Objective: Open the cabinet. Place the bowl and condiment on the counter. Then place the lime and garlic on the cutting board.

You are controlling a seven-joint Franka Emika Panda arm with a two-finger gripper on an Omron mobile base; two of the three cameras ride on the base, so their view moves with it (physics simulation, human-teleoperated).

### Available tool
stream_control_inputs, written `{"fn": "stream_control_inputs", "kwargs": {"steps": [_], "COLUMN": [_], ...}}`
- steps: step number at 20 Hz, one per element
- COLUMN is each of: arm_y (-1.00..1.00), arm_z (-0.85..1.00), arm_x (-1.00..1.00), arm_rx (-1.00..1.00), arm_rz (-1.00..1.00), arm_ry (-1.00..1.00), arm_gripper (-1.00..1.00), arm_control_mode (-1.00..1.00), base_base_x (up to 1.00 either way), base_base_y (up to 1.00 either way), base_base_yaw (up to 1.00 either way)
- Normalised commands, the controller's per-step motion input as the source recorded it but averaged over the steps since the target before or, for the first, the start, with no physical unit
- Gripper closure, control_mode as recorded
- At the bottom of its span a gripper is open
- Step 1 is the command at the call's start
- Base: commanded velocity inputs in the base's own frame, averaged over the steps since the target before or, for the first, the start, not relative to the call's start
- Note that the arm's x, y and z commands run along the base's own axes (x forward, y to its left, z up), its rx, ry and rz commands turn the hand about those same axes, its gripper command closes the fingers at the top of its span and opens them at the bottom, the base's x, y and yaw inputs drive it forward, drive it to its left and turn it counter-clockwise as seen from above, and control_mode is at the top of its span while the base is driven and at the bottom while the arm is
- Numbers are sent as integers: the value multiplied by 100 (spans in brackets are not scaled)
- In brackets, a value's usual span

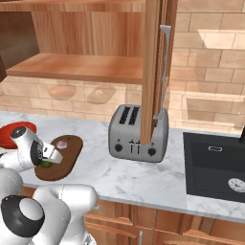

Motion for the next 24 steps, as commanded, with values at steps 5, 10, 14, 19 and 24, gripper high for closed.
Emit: {"fn": "stream_control_inputs", "kwargs": {"steps": [5, 10, 14, 19, 24], "arm_y": [1, 0, 0, 0, -36], "arm_z": [-45, -40, -32, -26, -7], "arm_x": [25, 31, 30, 14, -28], "arm_rx": [-2, 0, 0, 0, 0], "arm_rz": [0, 0, 0, 0, 0], "arm_ry": [0, 0, 0, 0, 0], "arm_gripper": [100, 100, 100, 100, -100], "arm_control_mode": [-100, -100, -100, -100, -100], "base_base_x": [0, 0, 0, 0, 0], "base_base_y": [0, 0, 0, 0, 0], "base_base_yaw": [0, 0, 0, 0, 0]}}
